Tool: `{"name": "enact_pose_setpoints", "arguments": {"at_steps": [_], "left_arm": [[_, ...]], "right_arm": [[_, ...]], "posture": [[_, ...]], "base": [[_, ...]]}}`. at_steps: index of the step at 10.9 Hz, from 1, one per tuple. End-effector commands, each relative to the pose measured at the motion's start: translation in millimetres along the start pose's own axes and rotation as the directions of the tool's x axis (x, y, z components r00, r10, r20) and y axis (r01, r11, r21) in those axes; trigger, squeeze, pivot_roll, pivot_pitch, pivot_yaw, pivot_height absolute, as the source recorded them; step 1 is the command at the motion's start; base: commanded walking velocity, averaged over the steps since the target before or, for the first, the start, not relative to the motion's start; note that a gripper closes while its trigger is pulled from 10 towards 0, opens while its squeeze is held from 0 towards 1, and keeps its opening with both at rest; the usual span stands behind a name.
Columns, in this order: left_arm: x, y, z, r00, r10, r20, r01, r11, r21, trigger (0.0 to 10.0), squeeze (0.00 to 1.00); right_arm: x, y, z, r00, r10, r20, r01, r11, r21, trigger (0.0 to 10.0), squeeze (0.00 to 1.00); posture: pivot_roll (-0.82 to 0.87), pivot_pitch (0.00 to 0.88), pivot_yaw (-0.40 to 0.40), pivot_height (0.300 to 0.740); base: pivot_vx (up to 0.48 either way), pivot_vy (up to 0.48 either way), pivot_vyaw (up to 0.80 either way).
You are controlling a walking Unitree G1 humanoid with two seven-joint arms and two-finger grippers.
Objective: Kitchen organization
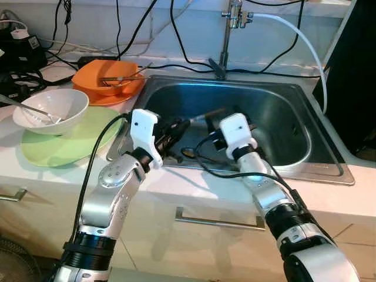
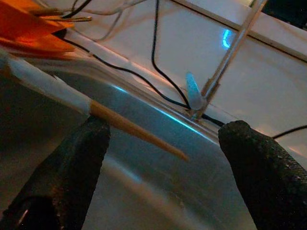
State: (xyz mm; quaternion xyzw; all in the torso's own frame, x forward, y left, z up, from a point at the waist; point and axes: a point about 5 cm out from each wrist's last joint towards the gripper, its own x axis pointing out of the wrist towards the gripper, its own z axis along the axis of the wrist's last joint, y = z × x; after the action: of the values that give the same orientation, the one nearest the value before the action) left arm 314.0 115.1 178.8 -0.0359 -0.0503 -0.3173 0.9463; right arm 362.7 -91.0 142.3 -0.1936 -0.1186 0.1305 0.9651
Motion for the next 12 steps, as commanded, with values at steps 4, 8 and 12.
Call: {"name": "enact_pose_setpoints", "arguments": {"at_steps": [4, 8, 12], "left_arm": [[-1.1, 1.7, 1.3, 1.0, -0.022, -0.021, 0.022, 0.999, 0.029, 10.0, 0.0], [-2.0, 0.7, 3.2, 0.995, -0.073, -0.062, 0.076, 0.995, 0.057, 10.0, 0.0], [-9.2, 8.4, 3.4, 0.988, -0.099, -0.118, 0.111, 0.989, 0.102, 10.0, 0.0]], "right_arm": [[-3.2, 16.8, -2.9, 0.997, 0.073, -0.003, -0.073, 0.997, -0.005, 10.0, 0.0], [-3.9, 21.3, -3.7, 0.996, 0.083, -0.009, -0.083, 0.997, -0.001, 10.0, 0.0], [-3.2, 27.0, -4.0, 0.995, 0.102, -0.02, -0.102, 0.995, 0.005, 10.0, 0.0]], "posture": [[0.2, 0.0, 0.015, 0.74], [0.21, 0.0, 0.022, 0.74], [0.22, 0.0, 0.024, 0.74]], "base": [[0.0, 0.0, 0.0], [0.0, 0.0, 0.0], [0.0, 0.0, 0.0]]}}
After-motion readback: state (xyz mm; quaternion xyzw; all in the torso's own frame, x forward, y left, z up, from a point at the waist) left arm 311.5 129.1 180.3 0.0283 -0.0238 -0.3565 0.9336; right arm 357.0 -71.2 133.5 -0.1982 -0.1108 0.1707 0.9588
